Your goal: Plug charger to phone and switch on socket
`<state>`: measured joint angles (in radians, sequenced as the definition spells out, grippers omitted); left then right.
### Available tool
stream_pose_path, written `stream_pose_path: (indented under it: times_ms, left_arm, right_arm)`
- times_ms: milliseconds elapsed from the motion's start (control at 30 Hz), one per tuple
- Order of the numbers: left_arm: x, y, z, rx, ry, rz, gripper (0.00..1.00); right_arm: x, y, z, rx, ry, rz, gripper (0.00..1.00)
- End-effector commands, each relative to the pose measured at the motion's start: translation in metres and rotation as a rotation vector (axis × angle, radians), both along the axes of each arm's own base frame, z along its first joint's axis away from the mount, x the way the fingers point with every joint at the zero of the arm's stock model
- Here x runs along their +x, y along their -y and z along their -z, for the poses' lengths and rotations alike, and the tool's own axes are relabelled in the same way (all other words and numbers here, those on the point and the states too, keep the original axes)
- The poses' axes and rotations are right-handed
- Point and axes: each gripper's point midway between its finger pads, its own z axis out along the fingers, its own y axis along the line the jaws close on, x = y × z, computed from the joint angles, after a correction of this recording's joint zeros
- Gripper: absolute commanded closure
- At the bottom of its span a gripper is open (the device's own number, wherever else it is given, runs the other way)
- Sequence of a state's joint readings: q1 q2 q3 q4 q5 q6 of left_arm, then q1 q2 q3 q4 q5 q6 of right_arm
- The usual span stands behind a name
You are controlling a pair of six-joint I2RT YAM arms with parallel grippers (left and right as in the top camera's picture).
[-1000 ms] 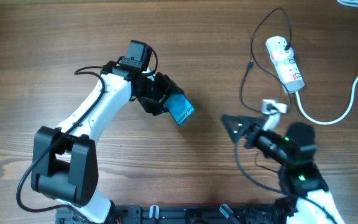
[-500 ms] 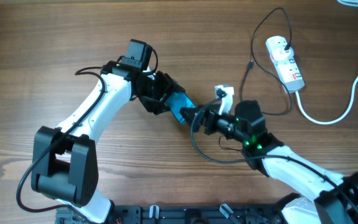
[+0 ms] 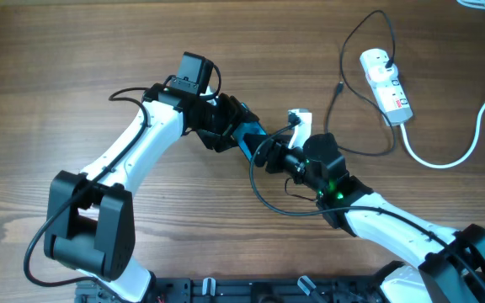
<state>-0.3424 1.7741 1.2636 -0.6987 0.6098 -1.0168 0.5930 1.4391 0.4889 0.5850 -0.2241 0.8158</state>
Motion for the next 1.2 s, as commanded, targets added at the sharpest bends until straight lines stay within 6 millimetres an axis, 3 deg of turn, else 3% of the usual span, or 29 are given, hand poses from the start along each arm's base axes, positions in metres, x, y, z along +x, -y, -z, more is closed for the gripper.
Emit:
stream_pose_path:
  times_ms: [0, 267, 400, 700, 1167]
  left_arm:
    - [0.002, 0.009, -0.023, -0.059, 0.022, -0.004, 0.45]
    - [0.003, 0.023, -0.027, -0.079, 0.046, 0.006, 0.45]
    - [0.002, 0.023, -0.027, -0.076, 0.041, 0.010, 0.45]
    - [-0.005, 0.031, -0.027, -0.076, 0.040, 0.034, 0.45]
    - [-0.006, 0.034, -0.027, -0.075, 0.042, 0.039, 0.44]
  right_arm:
    - [0.009, 0.001, -0.005, 0.026, -0.013, 0.053, 0.39]
    - [0.009, 0.000, 0.013, 0.023, -0.075, 0.067, 0.41]
    - [0.011, -0.001, 0.007, 0.039, -0.053, 0.066, 0.45]
    - [0.014, -0.003, 0.000, 0.059, -0.028, 0.065, 0.73]
    - [0.014, -0.003, 0.000, 0.088, -0.058, 0.079, 0.92]
